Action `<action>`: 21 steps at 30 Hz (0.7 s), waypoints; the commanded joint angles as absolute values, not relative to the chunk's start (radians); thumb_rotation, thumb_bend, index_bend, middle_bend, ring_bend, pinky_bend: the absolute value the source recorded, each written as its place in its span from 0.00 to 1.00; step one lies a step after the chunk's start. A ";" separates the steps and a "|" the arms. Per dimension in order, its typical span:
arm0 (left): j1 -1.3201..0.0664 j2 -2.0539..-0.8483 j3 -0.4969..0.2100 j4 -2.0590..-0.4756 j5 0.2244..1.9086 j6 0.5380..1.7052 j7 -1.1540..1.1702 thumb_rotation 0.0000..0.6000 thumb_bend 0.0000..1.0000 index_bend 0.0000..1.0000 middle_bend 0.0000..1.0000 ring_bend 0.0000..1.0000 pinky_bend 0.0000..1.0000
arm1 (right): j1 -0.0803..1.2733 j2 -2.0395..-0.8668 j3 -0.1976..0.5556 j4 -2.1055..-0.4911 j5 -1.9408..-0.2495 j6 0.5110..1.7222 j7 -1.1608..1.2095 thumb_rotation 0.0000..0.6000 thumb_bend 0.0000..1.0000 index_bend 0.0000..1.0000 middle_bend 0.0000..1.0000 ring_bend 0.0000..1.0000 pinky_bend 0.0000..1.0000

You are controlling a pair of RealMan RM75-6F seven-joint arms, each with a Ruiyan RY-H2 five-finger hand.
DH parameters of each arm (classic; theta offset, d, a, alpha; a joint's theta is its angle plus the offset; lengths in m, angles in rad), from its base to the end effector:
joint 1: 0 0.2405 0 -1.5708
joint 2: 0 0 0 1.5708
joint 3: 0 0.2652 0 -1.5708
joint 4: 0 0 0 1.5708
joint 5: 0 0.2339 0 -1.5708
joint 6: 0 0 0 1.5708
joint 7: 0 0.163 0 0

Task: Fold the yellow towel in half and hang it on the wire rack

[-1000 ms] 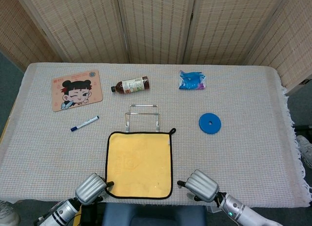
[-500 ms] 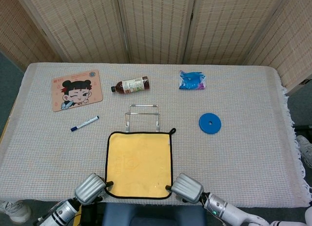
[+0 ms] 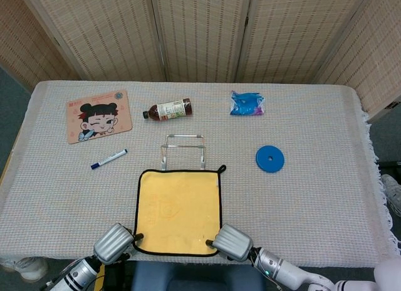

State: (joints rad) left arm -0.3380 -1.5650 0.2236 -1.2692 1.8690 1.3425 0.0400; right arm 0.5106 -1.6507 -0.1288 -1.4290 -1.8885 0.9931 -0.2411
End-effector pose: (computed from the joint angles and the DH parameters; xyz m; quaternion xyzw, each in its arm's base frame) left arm -0.2567 0.1830 -0.0570 -0.8135 -0.2980 -0.3991 0.3001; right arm -0.1675 -0.1933 -0.1195 0.8847 -0.2155 0.3620 0.1994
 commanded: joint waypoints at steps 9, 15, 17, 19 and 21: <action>-0.329 -1.558 0.220 -1.269 1.865 1.361 0.036 1.00 0.49 0.64 0.99 0.85 0.98 | 0.529 -1.682 -0.133 -1.399 -1.872 1.003 -0.251 1.00 0.33 0.53 0.89 0.95 1.00; -0.324 -1.546 0.217 -1.277 1.866 1.379 0.030 1.00 0.49 0.64 0.99 0.85 0.98 | 0.532 -1.697 -0.128 -1.389 -1.865 1.032 -0.241 1.00 0.43 0.58 0.90 0.96 1.00; -0.324 -1.542 0.216 -1.281 1.868 1.385 0.026 1.00 0.49 0.64 0.99 0.85 0.98 | 0.533 -1.701 -0.126 -1.386 -1.863 1.042 -0.236 1.00 0.46 0.61 0.91 0.96 1.00; -0.326 -1.535 0.216 -1.293 1.867 1.386 0.010 1.00 0.49 0.64 0.99 0.85 0.98 | 0.533 -1.704 -0.121 -1.384 -1.859 1.055 -0.230 1.00 0.51 0.63 0.91 0.97 1.00; -0.331 -1.526 0.215 -1.307 1.863 1.385 -0.020 1.00 0.49 0.64 0.99 0.85 0.98 | 0.532 -1.705 -0.115 -1.387 -1.854 1.069 -0.221 1.00 0.53 0.64 0.91 0.97 1.00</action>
